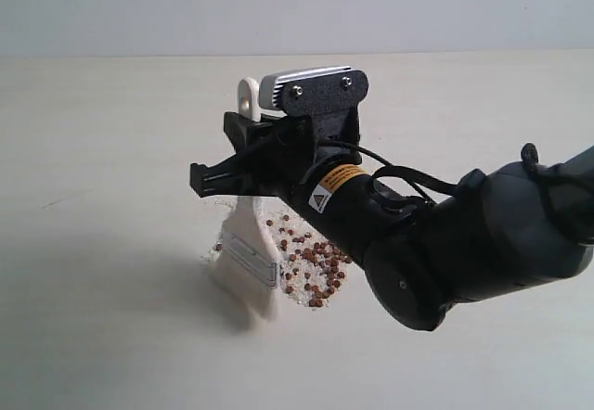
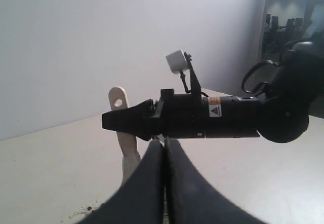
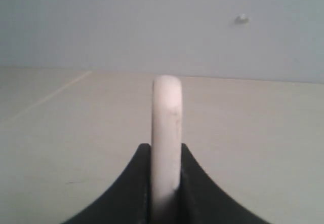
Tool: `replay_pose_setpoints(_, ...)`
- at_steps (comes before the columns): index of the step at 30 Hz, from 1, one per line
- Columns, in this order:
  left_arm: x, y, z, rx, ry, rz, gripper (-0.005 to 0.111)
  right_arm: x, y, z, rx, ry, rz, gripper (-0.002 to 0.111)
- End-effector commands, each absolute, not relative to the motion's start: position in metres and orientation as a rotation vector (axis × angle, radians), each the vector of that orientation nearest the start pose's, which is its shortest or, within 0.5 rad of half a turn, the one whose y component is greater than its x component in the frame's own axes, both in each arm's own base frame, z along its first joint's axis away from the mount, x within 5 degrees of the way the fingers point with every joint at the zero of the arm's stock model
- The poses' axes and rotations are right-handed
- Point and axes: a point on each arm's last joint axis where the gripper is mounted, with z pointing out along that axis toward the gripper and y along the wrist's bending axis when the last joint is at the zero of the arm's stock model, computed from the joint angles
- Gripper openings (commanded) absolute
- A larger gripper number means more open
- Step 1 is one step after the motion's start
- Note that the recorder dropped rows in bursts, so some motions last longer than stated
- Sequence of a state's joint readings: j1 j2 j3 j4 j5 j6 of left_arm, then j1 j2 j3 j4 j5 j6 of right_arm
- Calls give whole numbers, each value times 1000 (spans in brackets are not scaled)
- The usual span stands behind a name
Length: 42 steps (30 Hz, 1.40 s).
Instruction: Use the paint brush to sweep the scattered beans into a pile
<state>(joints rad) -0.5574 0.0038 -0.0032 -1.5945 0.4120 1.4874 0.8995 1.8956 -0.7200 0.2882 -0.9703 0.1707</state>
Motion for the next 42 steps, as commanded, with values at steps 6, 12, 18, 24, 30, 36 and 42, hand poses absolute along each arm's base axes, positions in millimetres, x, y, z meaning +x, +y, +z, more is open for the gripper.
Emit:
replay_pose_setpoints(6,22,-57,214,671,1385,-839,0,229,256,197,-191,1640,882,0)
replay_pose_setpoints(12,22,-57,214,671,1385,-839,0,231,257,191,-129,1655,910,0)
replay_pose_setpoints(18,22,-57,214,671,1385,-839,0,223,287,170,-33,1668,956,0)
replay_pose_setpoints(24,22,-57,214,671,1385,-839,0,233,327,146,93,1690,732,0)
replay_pose_setpoints(30,22,-57,214,671,1385,-839,0,248,356,137,27,1716,547,0)
replay_pose_setpoints(36,22,-57,214,671,1385,-839,0,258,349,139,77,1770,259,0)
replay_pose_setpoints(42,22,-57,214,671,1385,-839,0,259,342,142,51,1742,112,0)
